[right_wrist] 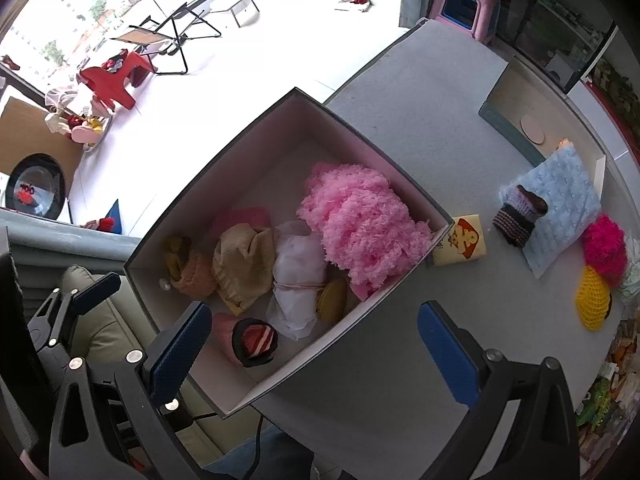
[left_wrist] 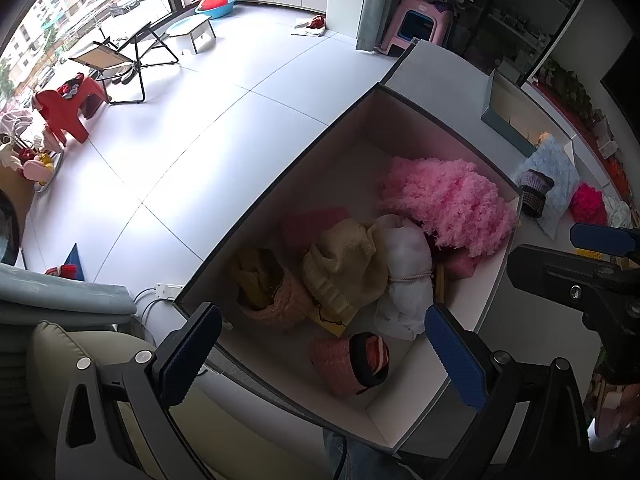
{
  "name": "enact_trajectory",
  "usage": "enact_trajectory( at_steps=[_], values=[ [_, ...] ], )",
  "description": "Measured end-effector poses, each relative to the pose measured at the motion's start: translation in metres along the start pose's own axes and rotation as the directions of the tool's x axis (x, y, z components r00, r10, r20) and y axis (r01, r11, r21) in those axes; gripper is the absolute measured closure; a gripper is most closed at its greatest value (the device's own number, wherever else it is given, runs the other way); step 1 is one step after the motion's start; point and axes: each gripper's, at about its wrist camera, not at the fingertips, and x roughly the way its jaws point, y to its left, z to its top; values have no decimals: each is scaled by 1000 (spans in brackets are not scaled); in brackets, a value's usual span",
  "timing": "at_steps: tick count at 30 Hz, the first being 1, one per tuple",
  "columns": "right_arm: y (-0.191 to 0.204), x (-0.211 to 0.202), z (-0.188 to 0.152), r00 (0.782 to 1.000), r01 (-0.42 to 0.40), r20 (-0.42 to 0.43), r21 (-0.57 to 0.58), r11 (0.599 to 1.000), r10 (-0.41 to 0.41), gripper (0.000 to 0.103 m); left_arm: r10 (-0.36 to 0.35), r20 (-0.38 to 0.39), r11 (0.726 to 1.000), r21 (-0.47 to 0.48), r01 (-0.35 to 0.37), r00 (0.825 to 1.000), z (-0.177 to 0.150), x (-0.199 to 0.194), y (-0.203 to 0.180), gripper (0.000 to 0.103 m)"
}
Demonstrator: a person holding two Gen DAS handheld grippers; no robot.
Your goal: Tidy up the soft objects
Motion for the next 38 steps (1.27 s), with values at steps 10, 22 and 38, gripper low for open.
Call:
enact_trajectory(
  at_steps=[10, 22, 38],
  values=[
    [1, -2, -1, 1000, 3, 5, 5, 1000, -3, 0, 6, -3, 1000, 3, -6, 1000, 0, 0, 0, 1],
    [1, -5, -2, 1000, 8, 8, 10, 1000, -8, 0, 24, -5, 1000, 10, -24, 1000, -1, 2, -1, 1],
    [3, -4, -3, 1000, 2, 4, 16, 1000, -2, 0, -22, 13, 999, -33, 23, 1000, -3, -2, 4, 1]
  ],
)
